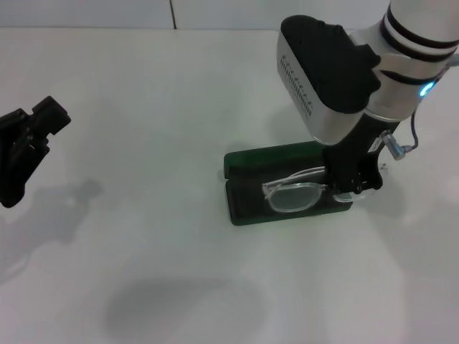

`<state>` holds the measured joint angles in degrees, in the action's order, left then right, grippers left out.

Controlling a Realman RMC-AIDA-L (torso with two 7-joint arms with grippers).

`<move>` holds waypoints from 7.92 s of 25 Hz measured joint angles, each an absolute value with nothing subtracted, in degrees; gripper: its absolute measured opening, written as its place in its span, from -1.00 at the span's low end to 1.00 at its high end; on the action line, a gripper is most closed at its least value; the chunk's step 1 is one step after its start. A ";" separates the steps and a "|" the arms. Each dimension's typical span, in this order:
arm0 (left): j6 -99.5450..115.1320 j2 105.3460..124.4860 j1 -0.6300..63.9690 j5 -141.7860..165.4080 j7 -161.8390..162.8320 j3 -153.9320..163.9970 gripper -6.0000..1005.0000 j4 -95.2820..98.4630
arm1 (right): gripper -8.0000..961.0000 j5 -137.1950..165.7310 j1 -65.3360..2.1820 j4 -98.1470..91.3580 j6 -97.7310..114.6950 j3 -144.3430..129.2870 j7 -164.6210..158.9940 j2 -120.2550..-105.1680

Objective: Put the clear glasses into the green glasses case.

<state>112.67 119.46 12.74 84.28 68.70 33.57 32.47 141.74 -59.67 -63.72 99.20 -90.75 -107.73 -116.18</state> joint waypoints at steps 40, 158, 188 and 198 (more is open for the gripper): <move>112.39 119.53 11.62 85.00 66.98 33.84 -0.81 31.91 | -0.87 136.20 -61.49 -52.64 89.12 -91.05 -99.23 -116.06; 67.60 120.23 47.97 98.07 81.00 63.59 -0.66 18.61 | -0.65 74.62 -3.61 -37.22 105.60 -23.16 -74.36 -114.60; 71.34 120.59 43.04 97.95 77.24 67.60 -0.64 18.23 | -0.65 74.43 -5.29 -34.10 106.64 -23.20 -74.35 -114.51; 81.04 120.31 41.62 92.87 76.67 68.05 -0.64 20.09 | -0.64 82.90 -6.89 -36.36 107.27 -26.28 -74.30 -113.86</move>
<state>81.04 120.31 41.62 92.87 76.67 68.05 20.09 82.90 -6.89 -36.36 107.27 -26.28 -74.30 -113.86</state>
